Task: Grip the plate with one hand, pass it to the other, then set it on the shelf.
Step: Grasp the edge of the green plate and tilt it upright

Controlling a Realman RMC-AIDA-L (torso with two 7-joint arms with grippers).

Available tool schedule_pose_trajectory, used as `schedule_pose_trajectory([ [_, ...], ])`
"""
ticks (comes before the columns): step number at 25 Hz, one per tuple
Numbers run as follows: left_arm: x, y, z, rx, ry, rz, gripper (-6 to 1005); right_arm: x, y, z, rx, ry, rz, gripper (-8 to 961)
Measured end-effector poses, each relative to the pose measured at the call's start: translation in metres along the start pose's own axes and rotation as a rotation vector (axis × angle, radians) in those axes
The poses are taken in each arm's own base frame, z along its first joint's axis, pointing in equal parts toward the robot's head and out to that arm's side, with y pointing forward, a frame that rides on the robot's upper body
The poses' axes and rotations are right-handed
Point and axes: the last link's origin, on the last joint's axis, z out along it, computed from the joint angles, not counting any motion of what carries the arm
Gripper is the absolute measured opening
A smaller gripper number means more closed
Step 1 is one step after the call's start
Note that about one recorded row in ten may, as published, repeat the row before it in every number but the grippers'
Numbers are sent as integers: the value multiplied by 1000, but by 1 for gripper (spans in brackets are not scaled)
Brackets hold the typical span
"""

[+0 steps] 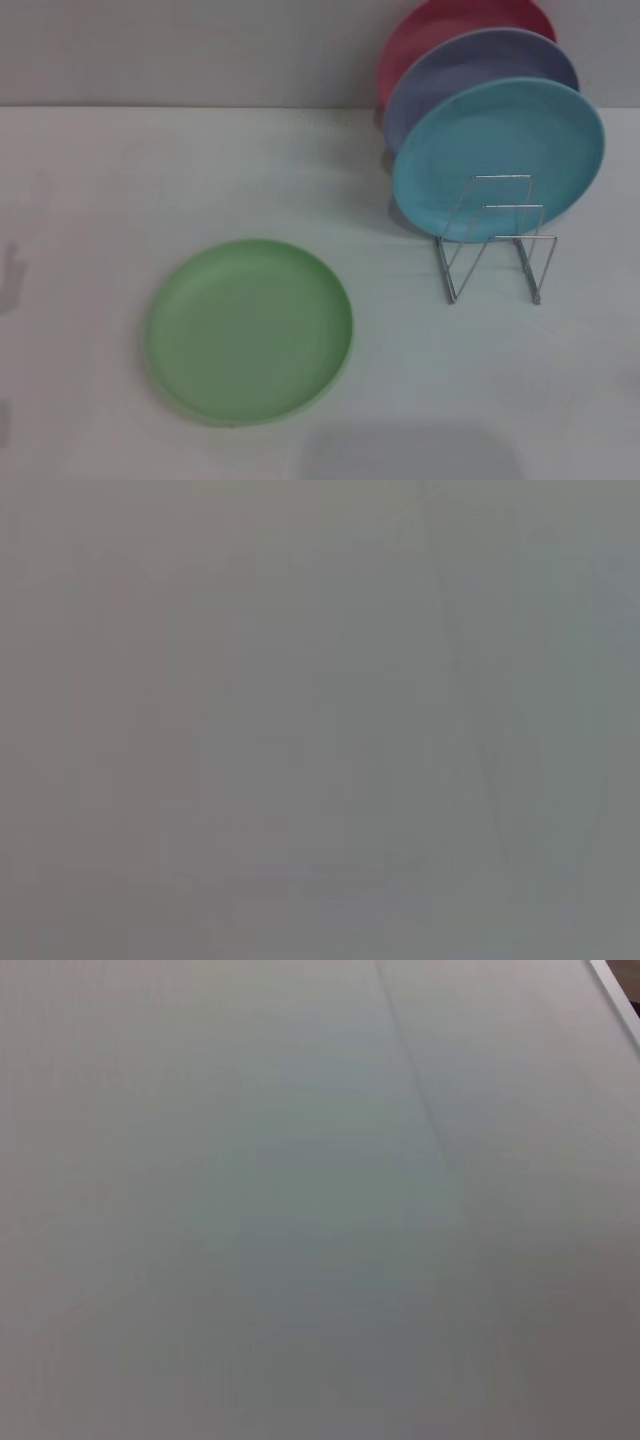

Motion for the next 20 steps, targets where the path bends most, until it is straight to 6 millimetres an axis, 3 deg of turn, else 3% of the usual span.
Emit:
schedule_pose_trajectory([
  [14,5,12,4,-57,23,-11,787,4,6,11,-18,-3,3,826],
  [16,20,20,29,-65,-31,-43,788,5,6,12,-16,3,4,825],
  [18,23,19,33,-66,-52,-32,789,7,7,14,-20,11,5,825],
  [20,42,22,47,-92,-99,-5,790,9,9,16,-25,18,8,825],
])
